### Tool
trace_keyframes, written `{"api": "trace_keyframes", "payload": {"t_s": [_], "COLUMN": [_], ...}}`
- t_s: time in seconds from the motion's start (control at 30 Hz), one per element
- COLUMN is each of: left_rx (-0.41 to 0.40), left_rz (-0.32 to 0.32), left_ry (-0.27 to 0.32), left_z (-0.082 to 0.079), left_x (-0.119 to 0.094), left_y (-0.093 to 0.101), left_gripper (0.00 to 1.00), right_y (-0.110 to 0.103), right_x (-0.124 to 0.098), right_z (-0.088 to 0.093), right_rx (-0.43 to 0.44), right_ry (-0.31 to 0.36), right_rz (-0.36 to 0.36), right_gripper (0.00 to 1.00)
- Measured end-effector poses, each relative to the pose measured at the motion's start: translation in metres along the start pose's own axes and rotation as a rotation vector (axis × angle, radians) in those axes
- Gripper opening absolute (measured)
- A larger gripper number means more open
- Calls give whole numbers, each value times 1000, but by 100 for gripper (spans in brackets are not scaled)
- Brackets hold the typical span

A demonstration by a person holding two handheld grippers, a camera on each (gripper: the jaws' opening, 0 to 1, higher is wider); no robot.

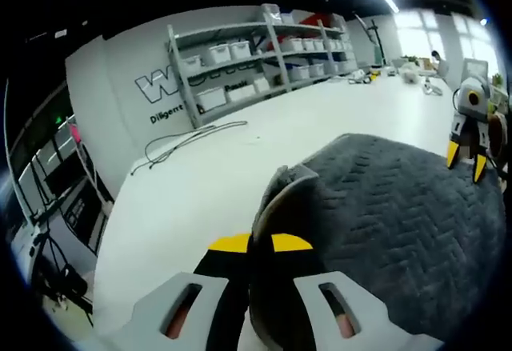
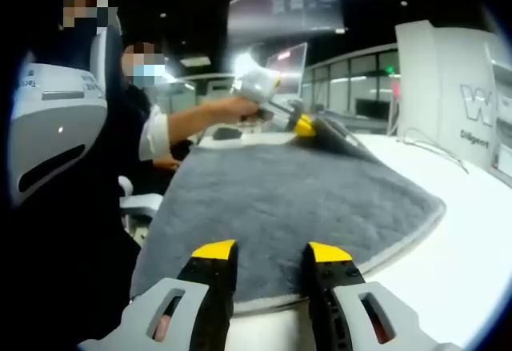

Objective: Open the folded towel by lifting each exposed corner and separating the folded layers until the towel lies flat within the target outline without major curled edges

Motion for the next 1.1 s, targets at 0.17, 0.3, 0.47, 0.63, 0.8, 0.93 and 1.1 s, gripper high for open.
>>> {"api": "trace_keyframes", "payload": {"t_s": [0.17,0.3,0.47,0.63,0.8,0.93,1.1], "left_rx": [-31,-95,-147,-176,-180,-195,-218], "left_rz": [-13,-25,-31,-36,-54,-60,-71], "left_ry": [0,-19,-31,-52,-86,-107,-118], "left_z": [4,10,14,18,25,29,30], "left_x": [6,13,22,29,34,36,38], "left_y": [-7,-14,-20,-25,-24,-24,-24], "left_gripper": [5,5,5,5,5,5,6], "right_y": [1,0,0,0,0,0,3], "right_x": [0,0,-1,-1,0,1,-4], "right_z": [0,0,1,0,-1,-2,-5], "right_rx": [1,-4,2,7,17,26,55], "right_ry": [0,-10,0,-7,-22,-38,-39], "right_rz": [1,11,21,26,36,49,81], "right_gripper": [32,32,32,32,32,32,30]}}
Point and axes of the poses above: the point that each gripper's makers call its tool centre point, and the gripper's own axes: x roughly forward along the fingers, y roughly to its right, z roughly out of its underside, the point moved 7 cm from there along -x, roughly backward along the fingers, and after that the axes turned 11 degrees about -z, right-handed, at the moved point
